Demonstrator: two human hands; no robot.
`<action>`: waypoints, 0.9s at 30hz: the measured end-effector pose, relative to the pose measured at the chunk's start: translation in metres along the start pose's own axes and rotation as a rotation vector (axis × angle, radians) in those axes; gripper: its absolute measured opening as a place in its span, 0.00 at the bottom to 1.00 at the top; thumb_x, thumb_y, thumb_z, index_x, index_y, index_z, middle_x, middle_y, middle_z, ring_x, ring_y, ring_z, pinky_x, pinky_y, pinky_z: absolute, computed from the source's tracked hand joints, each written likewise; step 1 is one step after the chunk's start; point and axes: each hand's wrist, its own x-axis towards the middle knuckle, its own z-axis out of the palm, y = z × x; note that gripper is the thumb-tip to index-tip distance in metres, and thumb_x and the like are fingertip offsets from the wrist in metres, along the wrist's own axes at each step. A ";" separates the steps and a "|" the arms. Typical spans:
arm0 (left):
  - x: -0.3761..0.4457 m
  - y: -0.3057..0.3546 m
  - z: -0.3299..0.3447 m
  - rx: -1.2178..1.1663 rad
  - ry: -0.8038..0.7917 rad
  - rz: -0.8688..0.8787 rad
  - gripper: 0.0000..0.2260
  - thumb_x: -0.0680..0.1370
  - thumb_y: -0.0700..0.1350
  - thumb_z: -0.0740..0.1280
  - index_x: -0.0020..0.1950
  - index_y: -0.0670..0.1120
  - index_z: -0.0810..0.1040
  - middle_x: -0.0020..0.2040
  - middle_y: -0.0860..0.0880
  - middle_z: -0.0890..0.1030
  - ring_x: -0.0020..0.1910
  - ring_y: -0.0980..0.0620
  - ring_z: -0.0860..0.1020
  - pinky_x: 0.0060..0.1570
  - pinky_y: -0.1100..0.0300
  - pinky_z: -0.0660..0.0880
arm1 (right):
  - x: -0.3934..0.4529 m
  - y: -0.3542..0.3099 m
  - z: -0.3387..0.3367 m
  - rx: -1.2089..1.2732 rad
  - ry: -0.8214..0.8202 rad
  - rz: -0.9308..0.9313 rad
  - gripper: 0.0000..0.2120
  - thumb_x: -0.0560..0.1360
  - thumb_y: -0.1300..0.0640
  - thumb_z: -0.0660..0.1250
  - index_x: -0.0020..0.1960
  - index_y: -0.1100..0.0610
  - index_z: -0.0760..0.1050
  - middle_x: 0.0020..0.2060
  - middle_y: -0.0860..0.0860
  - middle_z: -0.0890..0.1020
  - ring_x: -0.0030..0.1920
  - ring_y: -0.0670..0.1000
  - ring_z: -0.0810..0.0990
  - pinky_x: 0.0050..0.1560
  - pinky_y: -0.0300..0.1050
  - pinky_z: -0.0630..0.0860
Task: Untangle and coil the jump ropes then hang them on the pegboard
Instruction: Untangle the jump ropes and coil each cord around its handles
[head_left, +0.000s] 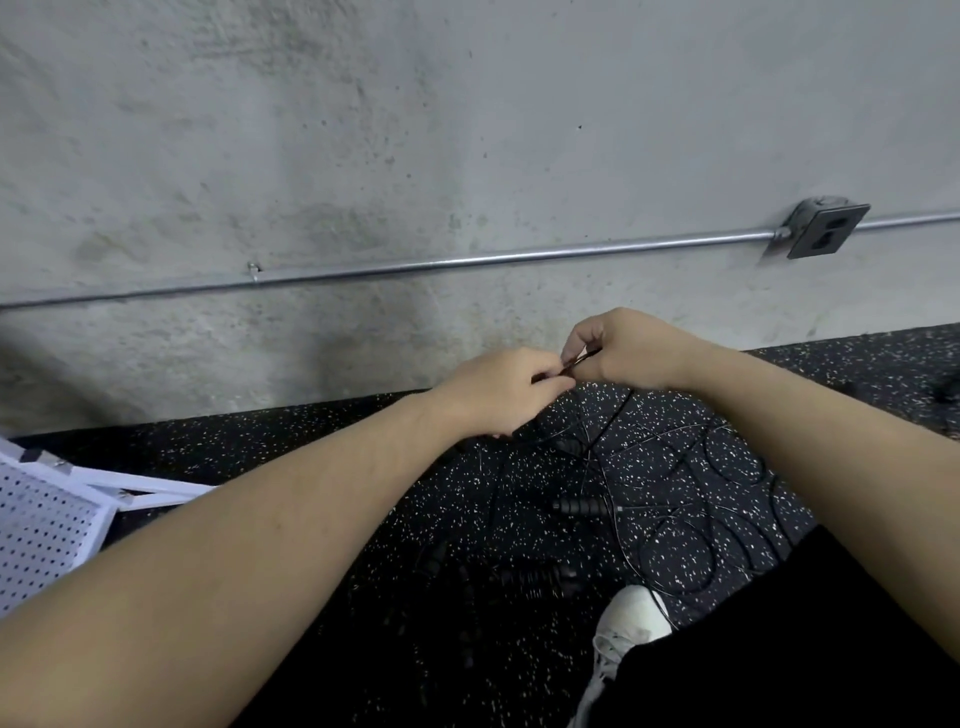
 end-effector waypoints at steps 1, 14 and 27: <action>0.003 -0.003 -0.001 0.025 0.049 0.017 0.16 0.85 0.54 0.60 0.42 0.48 0.75 0.35 0.51 0.76 0.31 0.53 0.75 0.33 0.53 0.72 | 0.000 0.001 0.000 0.016 -0.016 -0.008 0.04 0.74 0.58 0.74 0.43 0.51 0.81 0.30 0.45 0.78 0.24 0.39 0.69 0.25 0.31 0.65; 0.007 -0.016 -0.035 -0.219 0.474 -0.126 0.16 0.86 0.54 0.58 0.50 0.43 0.76 0.37 0.49 0.75 0.30 0.52 0.79 0.28 0.60 0.73 | -0.009 0.019 -0.006 0.392 -0.150 -0.056 0.14 0.86 0.55 0.53 0.54 0.54 0.77 0.39 0.56 0.80 0.43 0.51 0.79 0.56 0.52 0.75; 0.007 -0.017 -0.012 -0.007 0.087 -0.133 0.14 0.84 0.57 0.61 0.68 0.58 0.73 0.53 0.58 0.79 0.28 0.56 0.78 0.29 0.59 0.77 | -0.014 0.013 -0.016 0.159 -0.044 -0.083 0.11 0.84 0.55 0.60 0.50 0.50 0.81 0.30 0.43 0.71 0.24 0.40 0.65 0.30 0.38 0.64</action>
